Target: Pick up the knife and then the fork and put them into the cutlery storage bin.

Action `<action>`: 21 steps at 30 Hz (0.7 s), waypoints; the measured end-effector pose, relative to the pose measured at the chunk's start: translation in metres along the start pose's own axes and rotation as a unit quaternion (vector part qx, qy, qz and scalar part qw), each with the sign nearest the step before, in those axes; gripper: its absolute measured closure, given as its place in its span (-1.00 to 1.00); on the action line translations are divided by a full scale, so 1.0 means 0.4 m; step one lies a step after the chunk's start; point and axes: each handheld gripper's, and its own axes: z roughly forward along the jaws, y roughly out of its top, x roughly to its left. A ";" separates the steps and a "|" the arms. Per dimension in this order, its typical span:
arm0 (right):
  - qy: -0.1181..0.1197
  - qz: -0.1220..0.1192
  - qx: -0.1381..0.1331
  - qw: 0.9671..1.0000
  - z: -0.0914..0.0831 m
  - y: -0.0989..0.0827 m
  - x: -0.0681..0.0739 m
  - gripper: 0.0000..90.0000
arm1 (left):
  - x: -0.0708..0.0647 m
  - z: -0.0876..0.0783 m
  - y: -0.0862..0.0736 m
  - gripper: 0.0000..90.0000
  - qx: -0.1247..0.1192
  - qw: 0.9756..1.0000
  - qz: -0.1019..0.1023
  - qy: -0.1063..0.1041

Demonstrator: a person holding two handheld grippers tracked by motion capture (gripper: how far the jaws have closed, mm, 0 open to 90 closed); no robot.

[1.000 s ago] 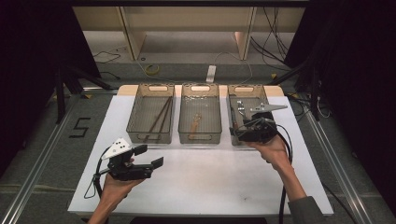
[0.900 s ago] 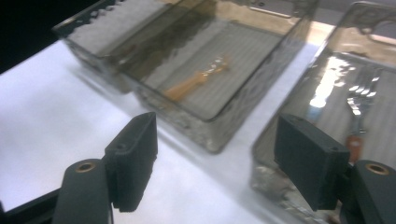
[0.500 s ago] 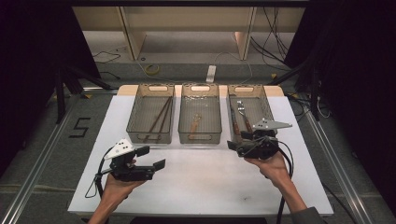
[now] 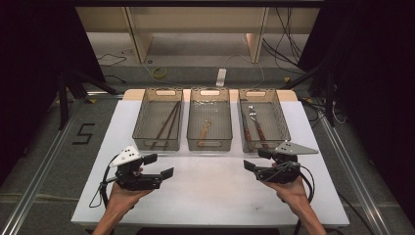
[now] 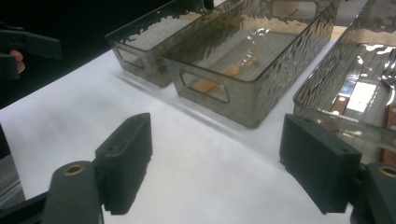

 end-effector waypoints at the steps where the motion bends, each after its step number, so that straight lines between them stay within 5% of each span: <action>1: 0.000 -0.001 -0.001 1.000 -0.003 -0.005 0.003 -0.44 | 0.000 0.000 0.000 -0.66 0.000 1.000 0.000 0.000; 21: -0.006 -0.003 -0.017 1.000 -0.039 -0.072 0.024 -0.50 | -0.001 0.003 -0.003 -0.66 0.014 1.000 0.001 -0.001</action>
